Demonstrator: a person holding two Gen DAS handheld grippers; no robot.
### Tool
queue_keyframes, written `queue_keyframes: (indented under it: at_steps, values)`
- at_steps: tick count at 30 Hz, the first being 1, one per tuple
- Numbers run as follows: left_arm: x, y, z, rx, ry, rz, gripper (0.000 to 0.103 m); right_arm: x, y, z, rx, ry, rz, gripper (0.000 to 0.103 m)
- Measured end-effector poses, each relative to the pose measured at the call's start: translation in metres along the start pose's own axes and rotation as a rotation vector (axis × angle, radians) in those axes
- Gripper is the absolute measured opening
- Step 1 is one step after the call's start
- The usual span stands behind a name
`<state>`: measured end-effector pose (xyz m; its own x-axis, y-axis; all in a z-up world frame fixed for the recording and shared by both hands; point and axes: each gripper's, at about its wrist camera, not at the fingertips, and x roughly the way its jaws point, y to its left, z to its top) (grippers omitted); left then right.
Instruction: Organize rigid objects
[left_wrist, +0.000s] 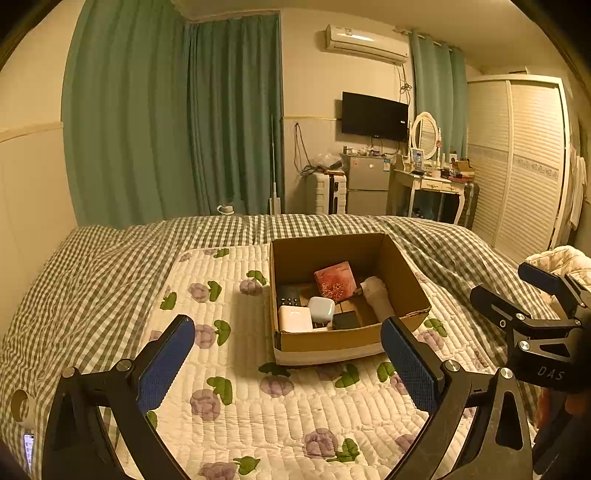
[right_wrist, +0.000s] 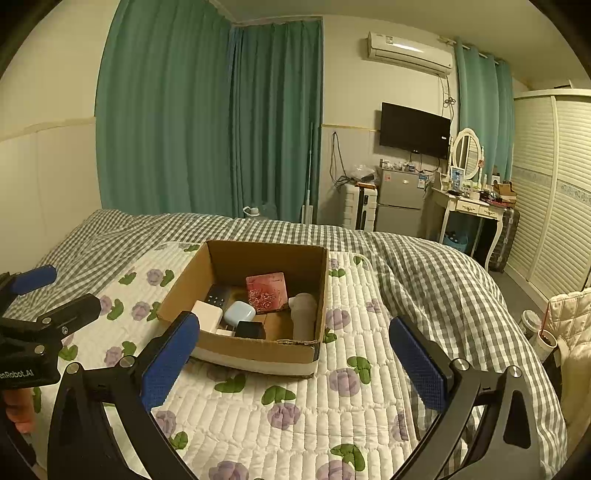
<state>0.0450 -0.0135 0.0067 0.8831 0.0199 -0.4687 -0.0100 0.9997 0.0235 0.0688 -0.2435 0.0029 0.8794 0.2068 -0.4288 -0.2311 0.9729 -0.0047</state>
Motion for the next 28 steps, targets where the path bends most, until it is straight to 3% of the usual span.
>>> queue_keyframes:
  at_steps: [28]
  values:
    - [0.0019, 0.0050, 0.0014, 0.018, -0.004, 0.010, 0.103, 0.0051, -0.0017, -0.0042, -0.017, 0.018, -0.007, 0.103]
